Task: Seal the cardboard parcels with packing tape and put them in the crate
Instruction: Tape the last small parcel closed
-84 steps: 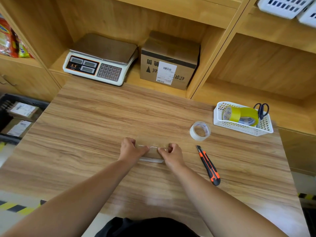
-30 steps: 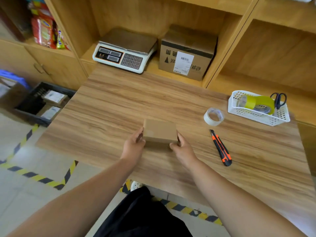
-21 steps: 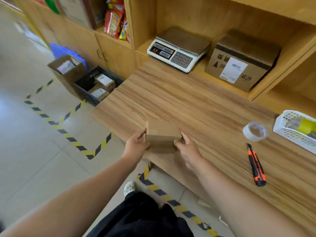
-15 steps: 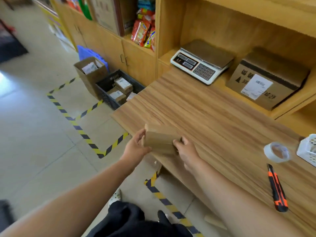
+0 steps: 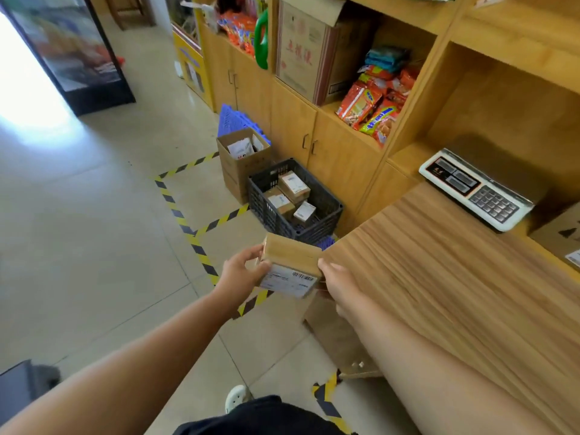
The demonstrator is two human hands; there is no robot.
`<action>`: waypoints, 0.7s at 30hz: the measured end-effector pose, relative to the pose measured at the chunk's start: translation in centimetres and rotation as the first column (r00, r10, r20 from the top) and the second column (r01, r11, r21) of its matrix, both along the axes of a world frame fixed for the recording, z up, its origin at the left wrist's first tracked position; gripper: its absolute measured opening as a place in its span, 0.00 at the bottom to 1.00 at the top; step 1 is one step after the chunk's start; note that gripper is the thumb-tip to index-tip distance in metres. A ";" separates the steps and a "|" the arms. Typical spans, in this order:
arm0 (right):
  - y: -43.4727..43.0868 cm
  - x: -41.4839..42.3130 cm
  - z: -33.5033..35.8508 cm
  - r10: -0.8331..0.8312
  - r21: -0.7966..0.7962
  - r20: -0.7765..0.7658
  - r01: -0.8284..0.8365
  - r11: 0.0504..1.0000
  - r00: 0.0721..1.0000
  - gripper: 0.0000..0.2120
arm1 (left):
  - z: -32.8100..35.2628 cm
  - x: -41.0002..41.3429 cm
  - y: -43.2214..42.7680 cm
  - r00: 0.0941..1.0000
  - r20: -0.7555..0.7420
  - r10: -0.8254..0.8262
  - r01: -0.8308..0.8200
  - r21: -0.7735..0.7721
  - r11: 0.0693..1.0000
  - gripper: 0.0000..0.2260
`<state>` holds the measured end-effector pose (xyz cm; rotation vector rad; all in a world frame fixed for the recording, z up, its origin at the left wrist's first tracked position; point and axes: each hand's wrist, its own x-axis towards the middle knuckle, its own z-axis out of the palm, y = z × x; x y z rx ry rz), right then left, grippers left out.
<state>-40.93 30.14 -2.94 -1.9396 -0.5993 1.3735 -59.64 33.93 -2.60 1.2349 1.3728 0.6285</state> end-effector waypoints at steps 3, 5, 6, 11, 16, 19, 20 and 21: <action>4.3 -4.1 0.3 -0.008 0.001 -0.030 0.009 1.000 1.000 0.17 | -0.2 -4.2 4.5 0.992 0.012 0.127 -0.126 -0.086 0.988 0.13; 6.7 -6.3 0.6 0.009 -0.004 -0.043 -0.010 1.000 0.999 0.16 | -0.4 -6.3 7.1 0.986 -0.007 0.169 -0.168 -0.148 0.975 0.12; 7.7 -7.2 0.8 0.020 0.003 -0.050 -0.020 1.000 0.999 0.15 | -0.6 -7.0 8.4 0.984 -0.012 0.180 -0.179 -0.180 0.967 0.13; 12.7 -8.8 0.4 0.055 0.030 -0.008 -0.055 0.998 0.998 0.06 | -1.6 -8.3 13.6 0.978 0.029 0.207 -0.190 -0.290 0.938 0.14; 18.3 -8.5 -1.6 0.044 0.010 0.024 -0.045 0.999 0.999 0.09 | -2.9 -7.8 19.2 0.978 0.055 0.200 -0.168 -0.358 0.919 0.17; 23.5 -8.4 -2.8 0.019 0.002 0.019 -0.019 1.000 1.000 0.12 | -3.3 -7.5 24.2 0.985 0.005 0.173 -0.162 -0.336 0.928 0.20; 25.4 -8.3 -3.1 0.017 -0.003 0.019 -0.017 1.000 1.000 0.12 | -3.3 -7.4 26.2 0.984 -0.010 0.178 -0.172 -0.325 0.930 0.20; 27.5 -8.2 -3.4 0.014 -0.004 0.010 -0.014 1.000 1.000 0.12 | -3.3 -7.4 28.2 0.981 -0.020 0.191 -0.188 -0.314 0.931 0.20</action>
